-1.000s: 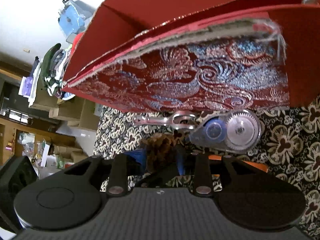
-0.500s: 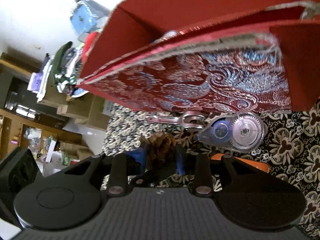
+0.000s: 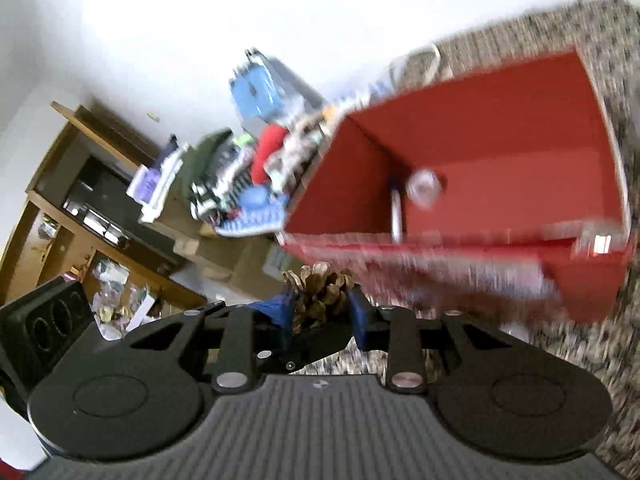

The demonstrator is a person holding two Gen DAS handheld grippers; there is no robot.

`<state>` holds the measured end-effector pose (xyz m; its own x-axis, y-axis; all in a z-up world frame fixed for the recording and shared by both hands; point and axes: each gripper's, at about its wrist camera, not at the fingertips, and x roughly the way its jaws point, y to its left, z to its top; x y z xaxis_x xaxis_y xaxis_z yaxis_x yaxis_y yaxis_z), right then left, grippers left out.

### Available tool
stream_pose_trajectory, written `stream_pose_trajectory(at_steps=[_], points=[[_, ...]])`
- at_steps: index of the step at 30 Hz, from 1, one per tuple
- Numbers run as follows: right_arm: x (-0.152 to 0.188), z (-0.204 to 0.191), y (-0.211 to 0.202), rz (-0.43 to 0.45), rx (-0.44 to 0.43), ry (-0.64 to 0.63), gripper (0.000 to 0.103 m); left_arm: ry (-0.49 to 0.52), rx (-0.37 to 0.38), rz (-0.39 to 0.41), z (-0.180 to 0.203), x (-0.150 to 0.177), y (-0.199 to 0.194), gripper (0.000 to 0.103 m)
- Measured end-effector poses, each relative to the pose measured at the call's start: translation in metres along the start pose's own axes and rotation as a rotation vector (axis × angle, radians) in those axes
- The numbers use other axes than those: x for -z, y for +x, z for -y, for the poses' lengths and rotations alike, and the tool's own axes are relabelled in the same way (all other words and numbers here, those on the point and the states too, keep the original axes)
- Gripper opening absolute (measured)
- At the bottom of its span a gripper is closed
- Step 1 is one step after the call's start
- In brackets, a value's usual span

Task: Organize rigid objects
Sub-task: 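Lift the pine cone with the right tool and carry it over the box, then lower the pine cone into the box and open the right tool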

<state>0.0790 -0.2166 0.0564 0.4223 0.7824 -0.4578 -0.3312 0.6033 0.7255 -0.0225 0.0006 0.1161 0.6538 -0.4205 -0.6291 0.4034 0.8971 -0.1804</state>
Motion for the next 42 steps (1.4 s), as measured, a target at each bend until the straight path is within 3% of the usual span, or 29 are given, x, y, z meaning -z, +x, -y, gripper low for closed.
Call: stream_pose_trajectory(at_steps=[6, 11, 16, 25, 30, 42], points=[[-0.037, -0.001, 0.005, 0.075, 0.022, -0.033, 0.014, 0.02, 0.0, 0.031, -0.01, -0.04, 0.026, 0.048], [-0.059, 0.01, 0.03, 0.059, 0.06, -0.032, 0.014, -0.022, -0.002, -0.032, -0.034, -0.058, 0.065, 0.048], [-0.07, 0.027, 0.063, -0.023, 0.112, -0.012, 0.015, -0.059, -0.027, -0.126, -0.054, -0.057, 0.098, 0.048], [-0.077, 0.061, 0.119, -0.207, 0.124, 0.099, 0.015, -0.089, -0.108, -0.34, -0.079, -0.049, 0.149, 0.048], [-0.08, 0.072, 0.133, -0.276, 0.116, 0.149, 0.014, -0.047, -0.157, -0.389, -0.078, -0.049, 0.161, 0.048], [-0.076, 0.087, 0.138, -0.322, 0.117, 0.239, 0.014, 0.012, -0.209, -0.508, -0.077, -0.053, 0.175, 0.049]])
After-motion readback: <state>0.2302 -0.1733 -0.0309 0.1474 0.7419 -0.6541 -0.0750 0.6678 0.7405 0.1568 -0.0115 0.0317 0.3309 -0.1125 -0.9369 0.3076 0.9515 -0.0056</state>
